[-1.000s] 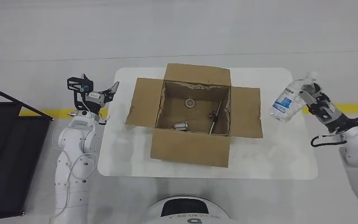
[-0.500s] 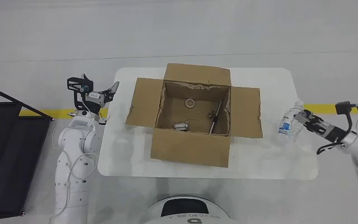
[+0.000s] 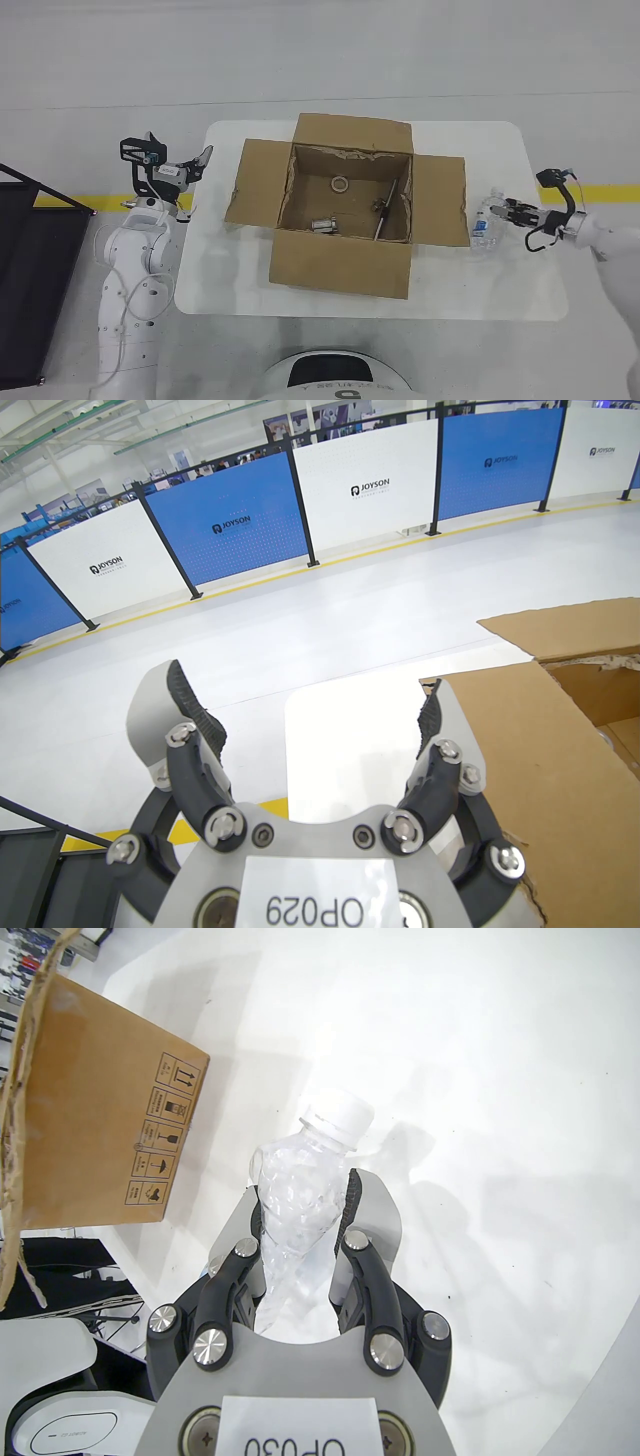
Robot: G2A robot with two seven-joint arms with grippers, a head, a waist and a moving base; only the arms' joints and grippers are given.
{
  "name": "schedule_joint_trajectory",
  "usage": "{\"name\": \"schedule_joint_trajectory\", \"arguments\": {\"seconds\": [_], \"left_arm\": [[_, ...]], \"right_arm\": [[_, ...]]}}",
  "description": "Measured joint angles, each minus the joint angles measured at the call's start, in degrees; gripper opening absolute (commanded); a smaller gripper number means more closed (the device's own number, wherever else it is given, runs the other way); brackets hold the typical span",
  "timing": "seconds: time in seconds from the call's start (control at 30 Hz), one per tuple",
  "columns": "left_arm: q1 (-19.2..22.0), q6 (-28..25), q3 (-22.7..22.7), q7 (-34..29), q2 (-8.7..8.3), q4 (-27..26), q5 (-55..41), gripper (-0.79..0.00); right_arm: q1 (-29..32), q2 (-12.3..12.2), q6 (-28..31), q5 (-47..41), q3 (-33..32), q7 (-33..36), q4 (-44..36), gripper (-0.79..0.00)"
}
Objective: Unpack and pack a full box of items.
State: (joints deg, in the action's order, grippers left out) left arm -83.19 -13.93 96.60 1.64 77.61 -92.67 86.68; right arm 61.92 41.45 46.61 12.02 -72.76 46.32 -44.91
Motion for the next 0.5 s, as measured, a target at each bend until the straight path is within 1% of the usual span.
{"name": "schedule_joint_trajectory", "arguments": {"seconds": [0.03, 0.1, 0.2, 0.27, 0.3, 0.33, 0.37, 0.4, 0.43, 0.47, 0.5], "left_arm": [[0.0, 0.0, 0.0, 0.0, 0.0, 0.0, 0.0, 0.0], [0.0, 0.0, 0.0, 0.0, 0.0, 0.0, 0.0, 0.0], [0.0, 0.0, 0.0, 0.0, 0.0, 0.0, 0.0, 0.0], [0.0, 0.0, 0.0, 0.0, 0.0, 0.0, 0.0, 0.0], [0.0, 0.0, 0.0, 0.0, 0.0, 0.0, 0.0, 0.0], [0.0, 0.0, 0.0, 0.0, 0.0, 0.0, 0.0, 0.0], [0.0, 0.0, 0.0, 0.0, 0.0, 0.0, 0.0, 0.0], [0.0, 0.0, 0.0, 0.0, 0.0, 0.0, 0.0, 0.0], [0.0, 0.0, 0.0, 0.0, 0.0, 0.0, 0.0, 0.0], [0.0, 0.0, 0.0, 0.0, 0.0, 0.0, 0.0, 0.0], [0.0, 0.0, 0.0, 0.0, 0.0, 0.0, 0.0, 0.0]], "right_arm": [[-0.82, 0.25, 0.13, 0.2, 0.64, 0.31, 0.62, -0.671], [-1.84, 0.59, 0.31, 0.31, 1.42, 0.54, 1.62, -0.634], [-3.31, 1.12, 0.28, 1.18, 2.75, 0.98, 2.73, -0.646], [-4.21, 1.53, 0.28, 1.51, 3.72, 1.27, 3.23, -0.625], [-4.58, 1.71, 0.23, 1.64, 4.14, 1.41, 3.47, -0.579], [-5.1, 1.95, 0.05, 1.88, 4.7, 1.62, 3.78, -0.477], [-5.52, 2.13, -0.12, 2.1, 5.09, 1.71, 4.03, -0.422], [-5.92, 2.29, -0.28, 2.3, 5.43, 1.73, 4.33, -0.32], [-6.44, 2.47, -0.42, 2.53, 5.79, 1.67, 4.79, -0.188], [-6.81, 2.58, -0.46, 2.69, 5.99, 1.57, 5.17, -0.108], [-7.19, 2.65, -0.51, 2.86, 6.1, 1.42, 5.62, -0.268]]}}
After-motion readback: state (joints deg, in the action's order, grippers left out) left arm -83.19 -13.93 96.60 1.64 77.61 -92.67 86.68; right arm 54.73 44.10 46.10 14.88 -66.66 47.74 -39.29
